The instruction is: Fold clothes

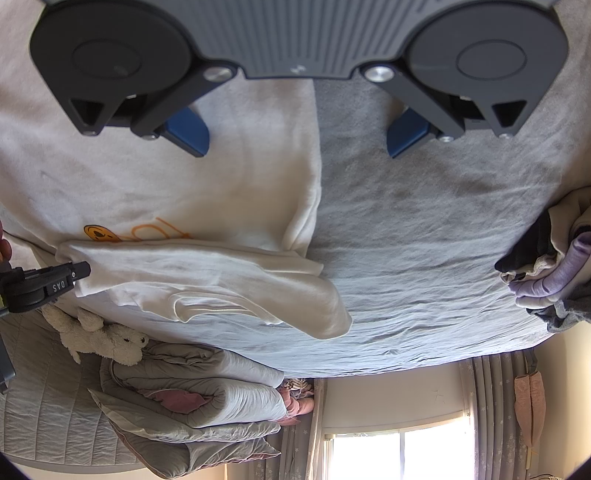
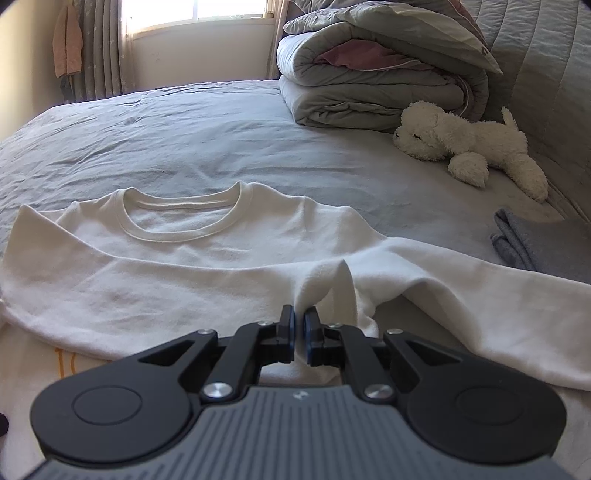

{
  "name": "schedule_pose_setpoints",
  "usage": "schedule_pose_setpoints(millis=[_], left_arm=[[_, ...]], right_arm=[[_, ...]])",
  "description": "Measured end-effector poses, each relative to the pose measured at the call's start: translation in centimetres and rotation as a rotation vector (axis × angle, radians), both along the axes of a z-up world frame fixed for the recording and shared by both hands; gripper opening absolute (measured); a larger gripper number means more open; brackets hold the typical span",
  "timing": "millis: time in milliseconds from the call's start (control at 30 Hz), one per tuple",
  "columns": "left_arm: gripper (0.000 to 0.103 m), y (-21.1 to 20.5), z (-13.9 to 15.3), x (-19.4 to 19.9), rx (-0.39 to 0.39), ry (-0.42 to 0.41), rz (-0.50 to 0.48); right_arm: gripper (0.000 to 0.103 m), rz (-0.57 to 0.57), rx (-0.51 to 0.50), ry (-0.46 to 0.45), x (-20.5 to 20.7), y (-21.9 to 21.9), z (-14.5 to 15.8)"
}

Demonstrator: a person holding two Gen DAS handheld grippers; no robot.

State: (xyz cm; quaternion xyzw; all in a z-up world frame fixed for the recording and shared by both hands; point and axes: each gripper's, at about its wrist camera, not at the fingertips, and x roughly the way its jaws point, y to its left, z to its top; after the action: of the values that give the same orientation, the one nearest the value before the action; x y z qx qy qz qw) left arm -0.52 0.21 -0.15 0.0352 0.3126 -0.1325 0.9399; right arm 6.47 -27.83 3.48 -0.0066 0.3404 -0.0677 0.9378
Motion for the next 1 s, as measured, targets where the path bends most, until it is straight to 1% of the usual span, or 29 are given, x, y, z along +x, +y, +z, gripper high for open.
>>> schedule_pose_setpoints(millis=[133,367,533,1000], left_arm=[[0.103,0.00,0.00,0.00,0.000,0.000,0.000],[0.103,0.01,0.01,0.00,0.000,0.000,0.000],[0.103,0.03,0.02,0.01,0.000,0.000,0.000],[0.103,0.03,0.02,0.01,0.000,0.000,0.000]], right_arm=[[0.008,-0.001,0.001,-0.004,-0.05,-0.06,0.11],[0.007,-0.016,-0.003,-0.042,-0.39,-0.30,0.79],[0.008,-0.012,0.000,-0.025,-0.29,-0.23,0.46],[0.008,-0.007,0.012,-0.024,-0.53,-0.28,0.67]])
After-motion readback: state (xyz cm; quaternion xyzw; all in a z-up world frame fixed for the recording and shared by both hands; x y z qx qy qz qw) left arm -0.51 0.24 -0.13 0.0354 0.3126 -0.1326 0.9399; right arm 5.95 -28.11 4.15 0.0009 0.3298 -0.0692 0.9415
